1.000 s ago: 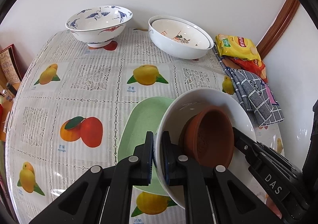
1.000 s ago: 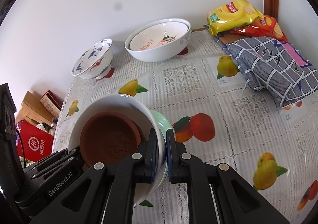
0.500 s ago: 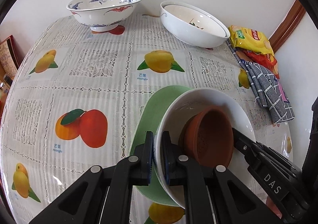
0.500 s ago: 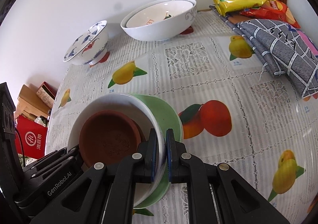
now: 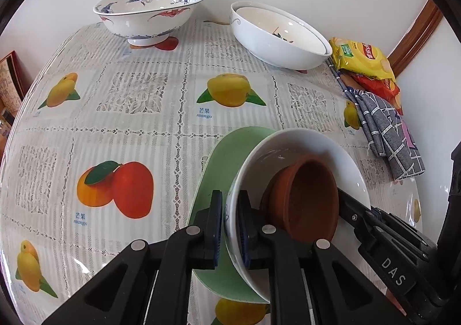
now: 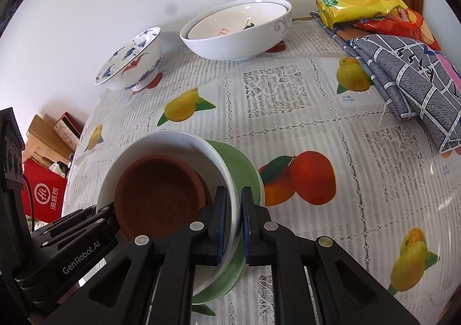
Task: Organize plates and bowls
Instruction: 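Lower the white bowl onto the green plate with both grippers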
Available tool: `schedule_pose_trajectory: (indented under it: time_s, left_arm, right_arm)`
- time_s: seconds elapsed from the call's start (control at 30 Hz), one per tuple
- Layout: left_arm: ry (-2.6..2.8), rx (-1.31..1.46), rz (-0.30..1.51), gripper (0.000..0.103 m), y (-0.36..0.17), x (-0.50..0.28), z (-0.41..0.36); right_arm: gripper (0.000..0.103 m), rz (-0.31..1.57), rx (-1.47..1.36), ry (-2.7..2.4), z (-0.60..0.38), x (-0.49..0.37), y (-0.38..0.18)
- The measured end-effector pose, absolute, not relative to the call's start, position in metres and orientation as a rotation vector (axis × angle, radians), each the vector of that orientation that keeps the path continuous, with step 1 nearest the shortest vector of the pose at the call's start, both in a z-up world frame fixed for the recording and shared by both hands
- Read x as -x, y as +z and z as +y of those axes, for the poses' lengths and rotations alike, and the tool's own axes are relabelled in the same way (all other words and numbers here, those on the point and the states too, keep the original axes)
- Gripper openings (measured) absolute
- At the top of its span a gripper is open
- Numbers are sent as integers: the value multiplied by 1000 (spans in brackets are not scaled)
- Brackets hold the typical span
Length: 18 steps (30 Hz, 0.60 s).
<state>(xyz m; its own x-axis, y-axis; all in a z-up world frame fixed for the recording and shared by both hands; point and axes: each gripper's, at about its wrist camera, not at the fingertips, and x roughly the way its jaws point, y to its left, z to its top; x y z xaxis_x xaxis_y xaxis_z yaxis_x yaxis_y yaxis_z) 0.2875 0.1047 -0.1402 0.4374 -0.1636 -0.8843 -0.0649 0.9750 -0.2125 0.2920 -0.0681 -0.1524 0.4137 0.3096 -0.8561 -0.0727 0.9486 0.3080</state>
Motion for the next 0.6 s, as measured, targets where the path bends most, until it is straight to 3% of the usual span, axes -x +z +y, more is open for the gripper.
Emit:
schedule_pose_trajectory:
  time_s: [0.17,0.6]
  left_arm:
    - [-67,204,1113,13,-136,-283,103]
    - [-61,219,1100,26,-120,-264,112]
  right_arm:
    - [13,1104,-211,220,-69,-288,-146]
    - [13,1079,-181,214,-69,-270,-132]
